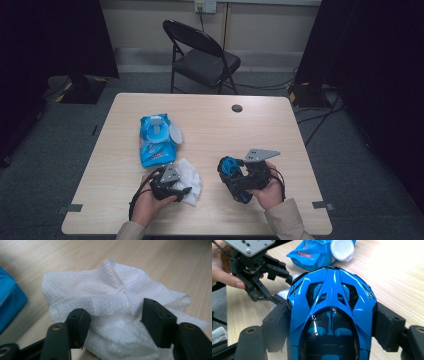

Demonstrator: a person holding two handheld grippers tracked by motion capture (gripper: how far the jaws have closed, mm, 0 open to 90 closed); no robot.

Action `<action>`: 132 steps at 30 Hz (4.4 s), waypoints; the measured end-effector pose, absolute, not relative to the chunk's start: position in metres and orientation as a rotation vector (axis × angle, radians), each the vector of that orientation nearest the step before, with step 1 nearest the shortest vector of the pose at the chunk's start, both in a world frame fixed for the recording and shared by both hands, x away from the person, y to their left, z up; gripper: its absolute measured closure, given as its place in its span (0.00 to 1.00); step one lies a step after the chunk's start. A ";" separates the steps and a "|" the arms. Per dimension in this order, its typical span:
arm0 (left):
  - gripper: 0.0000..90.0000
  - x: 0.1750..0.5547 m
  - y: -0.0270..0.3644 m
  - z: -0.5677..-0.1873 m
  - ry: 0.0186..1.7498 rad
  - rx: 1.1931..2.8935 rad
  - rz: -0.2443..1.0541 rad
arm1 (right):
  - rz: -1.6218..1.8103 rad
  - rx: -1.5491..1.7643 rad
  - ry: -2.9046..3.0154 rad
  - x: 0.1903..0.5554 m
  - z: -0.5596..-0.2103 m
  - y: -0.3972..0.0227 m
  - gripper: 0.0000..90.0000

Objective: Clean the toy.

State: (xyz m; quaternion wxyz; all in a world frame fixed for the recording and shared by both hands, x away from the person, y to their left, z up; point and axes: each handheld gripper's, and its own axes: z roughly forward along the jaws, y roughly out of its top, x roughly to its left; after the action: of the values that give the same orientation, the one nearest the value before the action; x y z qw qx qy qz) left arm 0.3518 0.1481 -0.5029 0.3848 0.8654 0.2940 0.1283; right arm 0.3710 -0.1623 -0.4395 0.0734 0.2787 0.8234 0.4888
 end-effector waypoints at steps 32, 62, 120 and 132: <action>0.93 0.345 0.107 -0.406 0.582 1.878 0.123 | 1.557 0.841 2.436 0.351 -0.440 -0.181 0.27; 0.93 0.340 0.071 -0.399 0.496 1.921 0.170 | 1.548 0.849 2.430 0.350 -0.441 -0.177 0.27; 0.92 0.384 0.073 -0.385 0.643 1.863 0.215 | 1.541 0.815 2.439 0.349 -0.440 -0.183 0.27; 0.92 0.362 0.075 -0.380 0.552 1.865 0.175 | 1.536 0.885 2.391 0.357 -0.443 -0.197 0.27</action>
State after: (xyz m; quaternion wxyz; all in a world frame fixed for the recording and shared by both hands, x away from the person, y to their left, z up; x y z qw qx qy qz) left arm 0.3618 0.0751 -0.3796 0.5600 0.7913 0.2340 0.0740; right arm 0.3570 -0.1973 -0.4431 0.0825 0.2963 0.8005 0.5144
